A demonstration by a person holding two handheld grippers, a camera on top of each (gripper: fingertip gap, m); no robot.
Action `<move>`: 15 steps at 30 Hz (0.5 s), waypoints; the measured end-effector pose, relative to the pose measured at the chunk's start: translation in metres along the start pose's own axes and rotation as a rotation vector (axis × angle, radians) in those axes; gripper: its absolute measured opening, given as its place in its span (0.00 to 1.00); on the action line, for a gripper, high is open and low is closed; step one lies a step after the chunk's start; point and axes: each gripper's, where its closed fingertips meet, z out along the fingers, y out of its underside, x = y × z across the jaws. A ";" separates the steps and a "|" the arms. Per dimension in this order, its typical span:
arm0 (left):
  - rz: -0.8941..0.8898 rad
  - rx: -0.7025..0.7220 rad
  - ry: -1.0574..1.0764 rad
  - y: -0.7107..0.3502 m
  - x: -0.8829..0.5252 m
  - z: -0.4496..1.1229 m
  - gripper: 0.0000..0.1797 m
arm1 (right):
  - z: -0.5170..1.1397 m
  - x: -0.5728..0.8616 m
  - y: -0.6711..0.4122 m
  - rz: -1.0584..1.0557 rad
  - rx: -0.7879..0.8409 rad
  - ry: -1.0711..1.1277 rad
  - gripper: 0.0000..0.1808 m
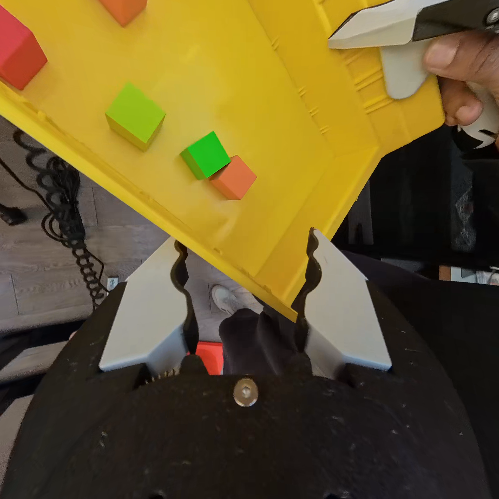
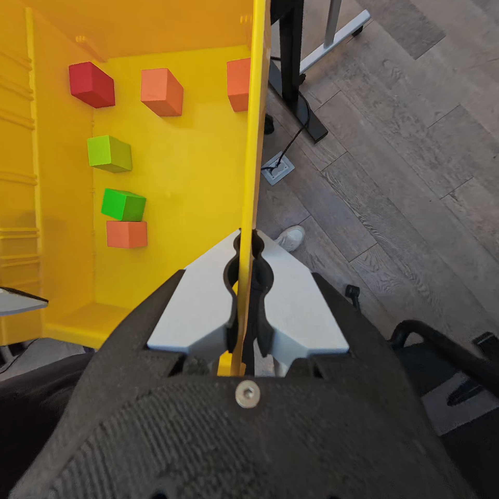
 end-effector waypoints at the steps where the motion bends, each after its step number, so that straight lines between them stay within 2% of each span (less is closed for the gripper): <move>1: 0.005 0.009 -0.002 -0.033 -0.009 0.013 0.48 | 0.012 0.024 -0.023 -0.002 0.004 0.002 0.01; 5: 0.035 -0.035 0.021 -0.168 -0.031 0.071 0.50 | 0.046 0.129 -0.096 0.090 0.001 -0.010 0.02; 7: 0.110 -0.070 0.106 -0.231 -0.022 0.098 0.53 | 0.051 0.191 -0.129 0.133 0.010 0.009 0.01; 8: 0.156 -0.086 0.149 -0.260 -0.015 0.111 0.51 | 0.052 0.226 -0.143 0.202 0.027 0.004 0.01; 13: 0.245 0.102 0.381 -0.430 0.028 0.159 0.40 | 0.039 0.406 -0.159 0.506 0.076 0.126 0.01; 15: 0.254 0.090 0.449 -0.483 0.030 0.197 0.39 | 0.033 0.477 -0.145 0.614 0.086 0.219 0.01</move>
